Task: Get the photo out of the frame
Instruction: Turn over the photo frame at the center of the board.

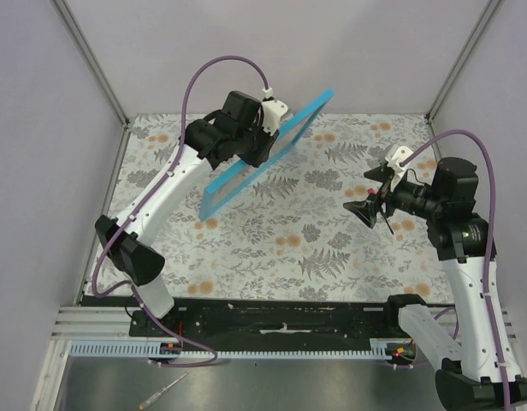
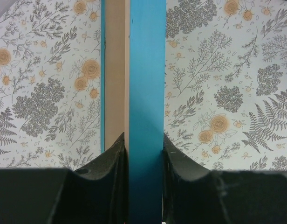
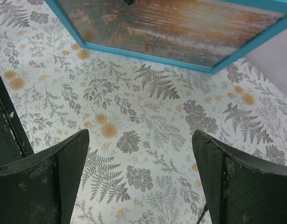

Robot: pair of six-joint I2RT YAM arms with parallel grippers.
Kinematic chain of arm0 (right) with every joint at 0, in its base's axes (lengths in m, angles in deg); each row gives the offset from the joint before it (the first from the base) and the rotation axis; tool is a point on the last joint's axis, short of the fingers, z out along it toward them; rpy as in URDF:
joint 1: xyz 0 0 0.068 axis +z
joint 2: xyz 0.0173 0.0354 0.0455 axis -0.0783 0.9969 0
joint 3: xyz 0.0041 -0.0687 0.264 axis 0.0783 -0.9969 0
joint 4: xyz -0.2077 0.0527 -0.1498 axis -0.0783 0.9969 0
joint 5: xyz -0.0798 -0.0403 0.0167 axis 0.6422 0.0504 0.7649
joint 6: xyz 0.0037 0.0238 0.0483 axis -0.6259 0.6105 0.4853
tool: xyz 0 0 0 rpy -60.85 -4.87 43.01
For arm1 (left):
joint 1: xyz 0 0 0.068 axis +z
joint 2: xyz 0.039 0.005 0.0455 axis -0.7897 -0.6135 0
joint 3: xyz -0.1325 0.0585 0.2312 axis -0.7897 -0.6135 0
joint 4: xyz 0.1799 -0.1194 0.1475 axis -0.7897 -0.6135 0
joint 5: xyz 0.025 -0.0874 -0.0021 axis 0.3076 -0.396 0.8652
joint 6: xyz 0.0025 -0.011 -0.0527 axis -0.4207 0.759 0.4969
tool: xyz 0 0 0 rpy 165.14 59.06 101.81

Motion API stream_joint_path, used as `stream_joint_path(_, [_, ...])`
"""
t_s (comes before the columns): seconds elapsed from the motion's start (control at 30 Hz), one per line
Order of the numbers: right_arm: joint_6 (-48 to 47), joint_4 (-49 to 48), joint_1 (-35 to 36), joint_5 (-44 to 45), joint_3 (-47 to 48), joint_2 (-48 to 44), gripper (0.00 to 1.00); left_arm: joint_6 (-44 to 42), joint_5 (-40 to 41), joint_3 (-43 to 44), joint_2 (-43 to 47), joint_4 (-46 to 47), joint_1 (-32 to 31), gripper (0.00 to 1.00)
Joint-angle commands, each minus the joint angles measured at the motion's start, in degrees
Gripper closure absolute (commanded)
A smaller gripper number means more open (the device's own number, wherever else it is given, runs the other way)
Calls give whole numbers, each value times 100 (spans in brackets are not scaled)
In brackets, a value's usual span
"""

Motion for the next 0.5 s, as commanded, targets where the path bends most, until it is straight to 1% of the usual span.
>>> stream_joint_path(0.0, [155, -194, -33, -143, -55, 57, 2, 746, -622, 362, -167, 311, 165, 98])
stream_joint_path(0.2, [199, -264, -41, -161, -160, 66, 2, 772, -464, 687, -361, 285, 315, 98])
stream_joint_path(0.47, [235, -335, -59, -196, -213, 48, 2, 737, -95, 1214, -475, 267, 324, 98])
